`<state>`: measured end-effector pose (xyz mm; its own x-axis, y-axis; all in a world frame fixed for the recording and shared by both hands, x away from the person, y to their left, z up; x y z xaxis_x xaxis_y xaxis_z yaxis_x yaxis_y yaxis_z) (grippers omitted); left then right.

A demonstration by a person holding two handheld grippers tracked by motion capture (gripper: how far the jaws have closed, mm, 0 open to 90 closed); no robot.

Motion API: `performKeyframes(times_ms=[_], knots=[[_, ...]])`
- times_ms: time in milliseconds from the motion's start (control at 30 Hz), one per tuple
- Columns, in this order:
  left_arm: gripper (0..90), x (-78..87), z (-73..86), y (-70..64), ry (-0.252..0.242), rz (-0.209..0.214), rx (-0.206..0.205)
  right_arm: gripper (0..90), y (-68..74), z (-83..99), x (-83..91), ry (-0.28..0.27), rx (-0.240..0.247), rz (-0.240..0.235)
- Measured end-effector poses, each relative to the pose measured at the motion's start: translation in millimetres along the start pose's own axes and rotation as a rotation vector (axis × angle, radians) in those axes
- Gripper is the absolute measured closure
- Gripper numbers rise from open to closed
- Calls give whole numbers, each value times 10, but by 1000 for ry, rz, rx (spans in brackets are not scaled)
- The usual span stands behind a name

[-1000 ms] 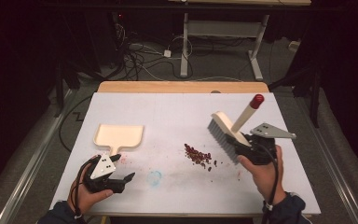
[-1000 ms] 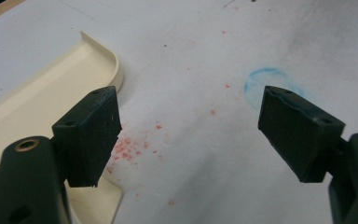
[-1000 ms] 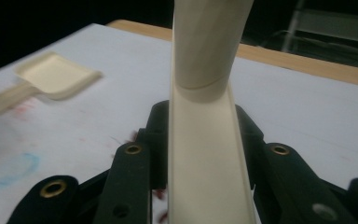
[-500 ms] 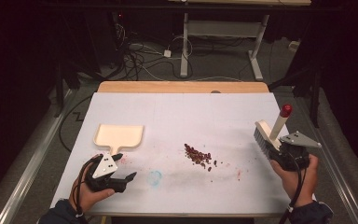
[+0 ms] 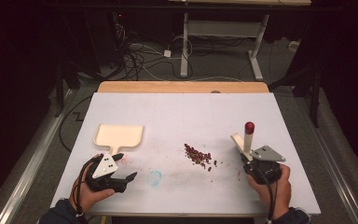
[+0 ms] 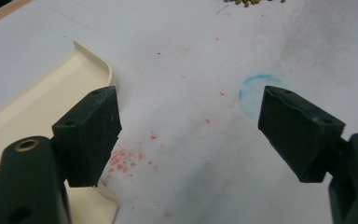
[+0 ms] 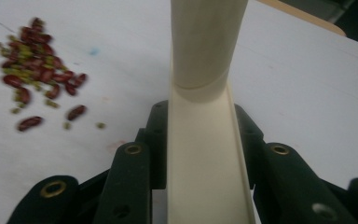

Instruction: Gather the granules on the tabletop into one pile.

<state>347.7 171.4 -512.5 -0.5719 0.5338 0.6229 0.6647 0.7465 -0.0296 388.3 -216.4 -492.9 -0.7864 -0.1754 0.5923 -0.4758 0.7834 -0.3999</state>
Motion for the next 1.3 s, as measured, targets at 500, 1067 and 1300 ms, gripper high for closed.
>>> performKeyframes(times_ms=[500,1067,1300], knots=[[205,-10,18,1,7,1,2,670,523,-617,-158,-114,59,-90],[205,-7,28,22,11,-10,8,669,949,-493,577,-363,252,-643],[205,-25,38,12,20,-4,5,669,1216,-372,326,-319,294,-780]])
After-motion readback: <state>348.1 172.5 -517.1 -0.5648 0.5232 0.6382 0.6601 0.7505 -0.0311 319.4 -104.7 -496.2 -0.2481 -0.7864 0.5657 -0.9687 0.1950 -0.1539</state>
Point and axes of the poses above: each handheld gripper's, and its own axes: x roughly backward along the jaws, z roughly out of its underside, y roughly to its left, the point moved 10 cm from there along -x, roughly forward along the jaws, and after that the axes turned 12 degrees about x, right-handed, at the moved point
